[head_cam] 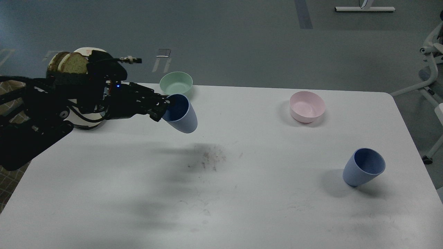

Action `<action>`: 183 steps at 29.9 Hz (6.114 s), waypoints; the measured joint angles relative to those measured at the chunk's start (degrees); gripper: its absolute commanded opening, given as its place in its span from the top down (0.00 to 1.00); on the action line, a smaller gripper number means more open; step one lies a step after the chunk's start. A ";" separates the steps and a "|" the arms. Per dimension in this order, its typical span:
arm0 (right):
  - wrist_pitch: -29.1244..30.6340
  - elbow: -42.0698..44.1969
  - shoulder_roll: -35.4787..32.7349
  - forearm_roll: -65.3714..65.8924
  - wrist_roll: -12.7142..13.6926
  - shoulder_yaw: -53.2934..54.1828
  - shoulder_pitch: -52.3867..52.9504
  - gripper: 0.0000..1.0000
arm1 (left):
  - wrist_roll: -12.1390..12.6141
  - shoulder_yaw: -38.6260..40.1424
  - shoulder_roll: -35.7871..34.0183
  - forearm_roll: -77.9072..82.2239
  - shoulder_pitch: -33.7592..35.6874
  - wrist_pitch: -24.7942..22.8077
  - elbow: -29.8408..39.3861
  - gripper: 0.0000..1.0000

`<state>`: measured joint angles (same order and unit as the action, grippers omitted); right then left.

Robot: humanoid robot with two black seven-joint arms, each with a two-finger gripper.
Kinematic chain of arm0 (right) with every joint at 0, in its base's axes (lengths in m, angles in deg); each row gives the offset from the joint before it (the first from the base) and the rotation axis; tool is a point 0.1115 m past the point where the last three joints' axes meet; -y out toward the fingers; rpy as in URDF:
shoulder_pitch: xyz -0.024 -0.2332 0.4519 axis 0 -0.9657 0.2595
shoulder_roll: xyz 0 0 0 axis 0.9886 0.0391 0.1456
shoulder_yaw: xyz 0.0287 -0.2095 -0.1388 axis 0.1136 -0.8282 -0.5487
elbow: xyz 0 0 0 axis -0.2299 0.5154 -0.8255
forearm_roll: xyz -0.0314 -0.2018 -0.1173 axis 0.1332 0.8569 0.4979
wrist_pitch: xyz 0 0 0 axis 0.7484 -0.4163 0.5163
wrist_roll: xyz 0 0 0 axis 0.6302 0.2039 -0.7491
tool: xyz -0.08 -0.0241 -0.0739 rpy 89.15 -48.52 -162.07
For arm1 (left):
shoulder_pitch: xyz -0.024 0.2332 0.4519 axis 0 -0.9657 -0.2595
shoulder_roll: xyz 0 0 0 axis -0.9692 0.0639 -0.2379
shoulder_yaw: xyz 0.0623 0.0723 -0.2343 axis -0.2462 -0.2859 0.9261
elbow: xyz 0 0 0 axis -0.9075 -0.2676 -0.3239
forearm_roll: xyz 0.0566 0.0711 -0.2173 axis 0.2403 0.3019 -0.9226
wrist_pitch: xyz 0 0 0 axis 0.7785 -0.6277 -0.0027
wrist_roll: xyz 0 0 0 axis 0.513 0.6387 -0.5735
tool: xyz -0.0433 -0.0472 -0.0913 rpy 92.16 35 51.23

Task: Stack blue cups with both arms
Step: 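Grasp the blue cup with the left gripper and carry it toward the table center, then set the blue cup upright at the table center and open the left gripper, then withdraw the left arm back beside the toaster, then reach the right gripper to the tilted blue cup and grasp its rim, then lift the blue cup with the right gripper and swing it over the standing cup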

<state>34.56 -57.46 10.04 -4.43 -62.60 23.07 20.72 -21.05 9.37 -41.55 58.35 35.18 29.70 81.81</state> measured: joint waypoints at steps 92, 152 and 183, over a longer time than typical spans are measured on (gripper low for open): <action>0.02 -30.66 -20.10 62.07 -8.60 -29.59 -1.91 0.00 | 3.84 42.67 17.68 -88.73 -19.99 15.67 -15.25 0.02; 0.01 -35.38 -20.13 78.14 -6.64 -35.26 -17.43 1.00 | 5.28 41.69 19.45 -87.79 -19.91 14.52 -14.37 0.02; -0.01 -41.59 2.20 74.84 -3.67 -38.75 13.68 1.00 | 5.31 41.49 20.41 -87.52 -19.90 13.26 -14.04 0.02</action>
<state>34.56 -99.05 12.23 70.41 -66.27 -15.67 34.40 -15.75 50.86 -21.14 -29.17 15.28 42.96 67.77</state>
